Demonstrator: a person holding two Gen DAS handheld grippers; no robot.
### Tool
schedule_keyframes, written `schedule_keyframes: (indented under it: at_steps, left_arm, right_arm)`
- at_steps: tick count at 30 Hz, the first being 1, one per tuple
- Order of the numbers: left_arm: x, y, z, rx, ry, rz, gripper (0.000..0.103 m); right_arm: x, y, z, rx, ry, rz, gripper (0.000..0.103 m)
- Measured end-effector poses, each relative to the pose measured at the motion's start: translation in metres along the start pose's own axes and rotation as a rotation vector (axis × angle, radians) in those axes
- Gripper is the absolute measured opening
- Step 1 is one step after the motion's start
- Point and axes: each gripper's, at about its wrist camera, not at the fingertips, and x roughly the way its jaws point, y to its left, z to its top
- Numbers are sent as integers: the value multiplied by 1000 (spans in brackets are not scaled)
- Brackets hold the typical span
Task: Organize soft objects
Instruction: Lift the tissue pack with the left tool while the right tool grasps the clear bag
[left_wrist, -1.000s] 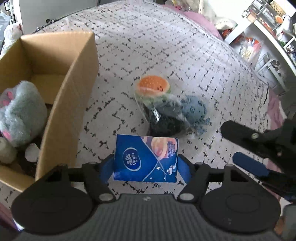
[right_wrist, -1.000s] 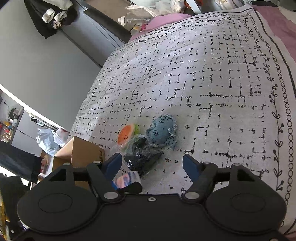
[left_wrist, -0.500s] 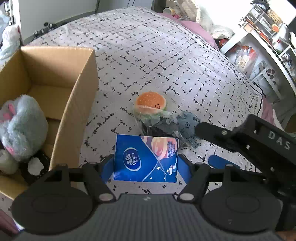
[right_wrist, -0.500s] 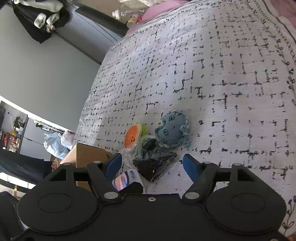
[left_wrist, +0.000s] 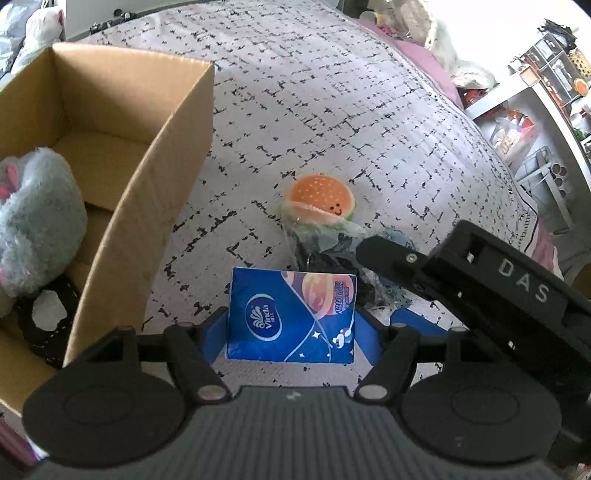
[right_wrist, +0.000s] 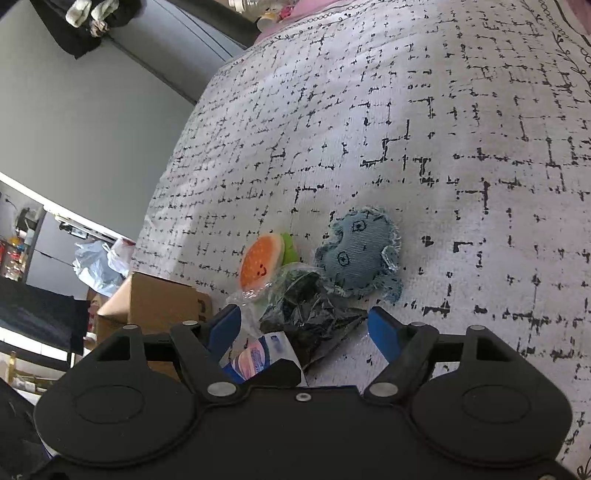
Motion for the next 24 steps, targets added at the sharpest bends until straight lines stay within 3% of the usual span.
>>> schedule_keyframes:
  at_steps: [3,5,6,12,14,24]
  left_arm:
    - [4,1,1,-2,9,2,70]
    - [7,0,1,3,17,10,70]
    - [9,0,1,10,24,15,70]
    - [13,-1,-2,30,39,20,70]
    - [11,-2,-2,34,36,23,70]
    - [-10,-8,-6,74,7,14,70]
  right_arm:
    - [6,0,1,-9,1,-14,73]
    - [9,0,1,-24,9,-24,61]
    - [11,0,2,-31,20,-31,40]
    - [7,4,-1,-73,21,-26,17]
    - [2,2,-1,-67,16,-35,1]
    - [-23,-5,-4,-46,-46,-49,1]
